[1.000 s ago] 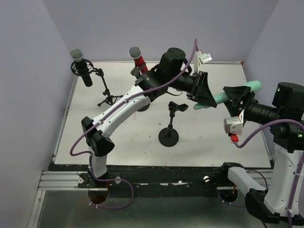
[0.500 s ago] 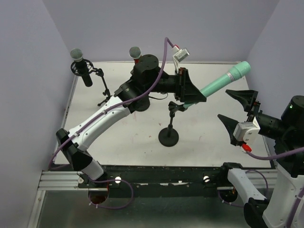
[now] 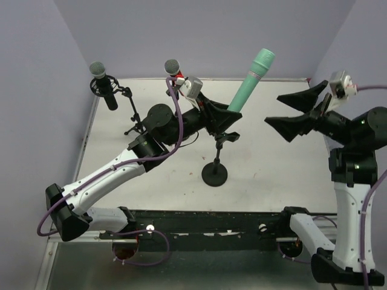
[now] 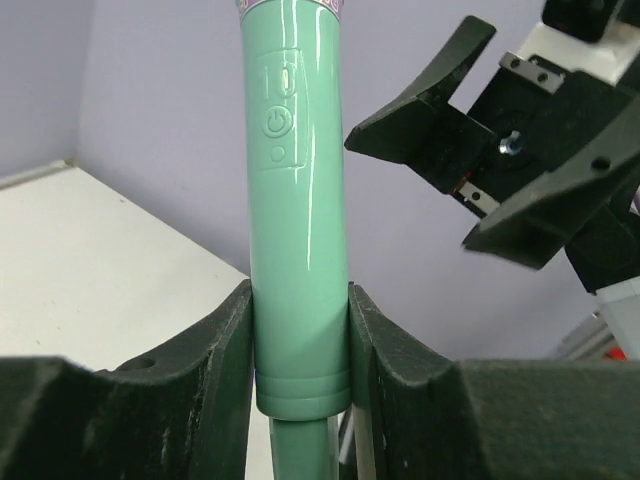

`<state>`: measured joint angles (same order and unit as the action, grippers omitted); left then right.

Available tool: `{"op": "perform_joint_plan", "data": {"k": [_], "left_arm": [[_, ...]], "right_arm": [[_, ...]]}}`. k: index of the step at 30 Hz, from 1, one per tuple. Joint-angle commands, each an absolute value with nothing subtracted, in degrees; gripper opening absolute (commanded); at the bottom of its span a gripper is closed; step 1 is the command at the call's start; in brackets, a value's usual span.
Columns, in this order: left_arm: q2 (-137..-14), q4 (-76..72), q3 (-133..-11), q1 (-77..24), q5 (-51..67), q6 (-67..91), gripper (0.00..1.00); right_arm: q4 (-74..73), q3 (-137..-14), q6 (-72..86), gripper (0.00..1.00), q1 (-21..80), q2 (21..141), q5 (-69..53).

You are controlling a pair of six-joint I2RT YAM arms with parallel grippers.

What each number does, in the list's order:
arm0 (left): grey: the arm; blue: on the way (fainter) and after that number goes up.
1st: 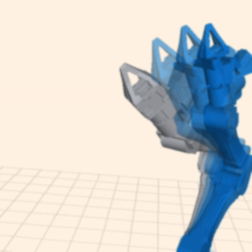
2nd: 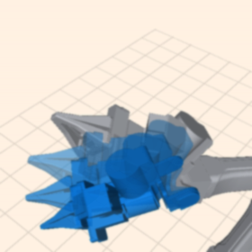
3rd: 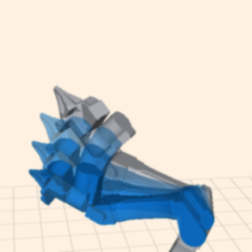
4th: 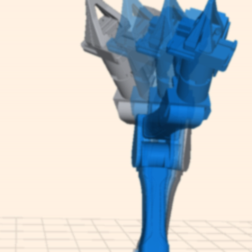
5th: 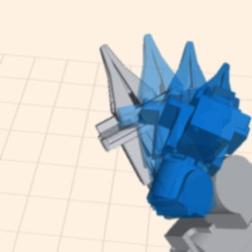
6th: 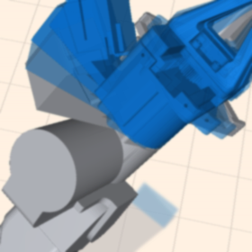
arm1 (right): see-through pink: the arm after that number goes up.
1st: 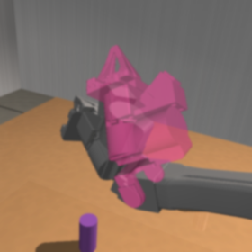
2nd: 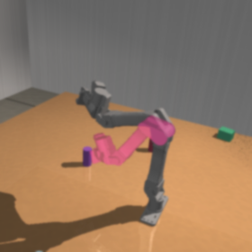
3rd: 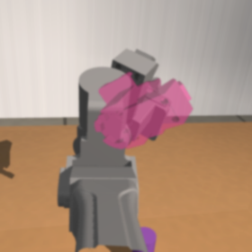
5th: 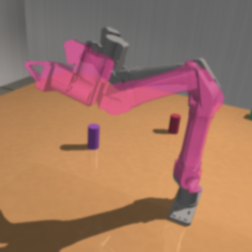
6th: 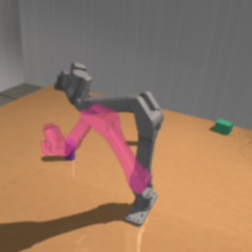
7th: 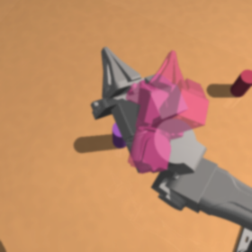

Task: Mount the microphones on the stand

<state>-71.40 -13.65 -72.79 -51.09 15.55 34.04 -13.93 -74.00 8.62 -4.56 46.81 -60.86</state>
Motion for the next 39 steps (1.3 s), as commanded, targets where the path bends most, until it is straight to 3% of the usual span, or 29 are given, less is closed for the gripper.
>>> {"op": "perform_joint_plan", "data": {"k": [1, 4, 13, 21, 39], "left_arm": [[-71.7, -25.7, -71.3, -53.8, 4.6, 29.4, 0.0], [-74.0, -27.6, -72.7, -56.3, 2.9, 28.2, 0.0], [-81.2, -28.3, -79.4, -60.8, 1.0, 26.8, 0.0], [-82.4, -27.7, -80.0, -61.8, 1.5, 26.7, 0.0], [-83.1, -25.3, -80.3, -62.0, 6.6, 26.5, 0.0]], "right_arm": [[8.7, -76.8, 50.5, 0.93, -4.4, 54.3, -63.3], [23.5, -74.5, 66.2, 0.9, -4.4, 56.9, -63.0], [17.6, -78.6, 66.2, 0.83, -4.4, 59.1, -60.6], [17.6, -77.6, 68.3, 0.65, -4.5, 59.5, -59.9], [15.6, -79.2, 66.4, 0.67, -4.4, 62.1, -58.6]]}}
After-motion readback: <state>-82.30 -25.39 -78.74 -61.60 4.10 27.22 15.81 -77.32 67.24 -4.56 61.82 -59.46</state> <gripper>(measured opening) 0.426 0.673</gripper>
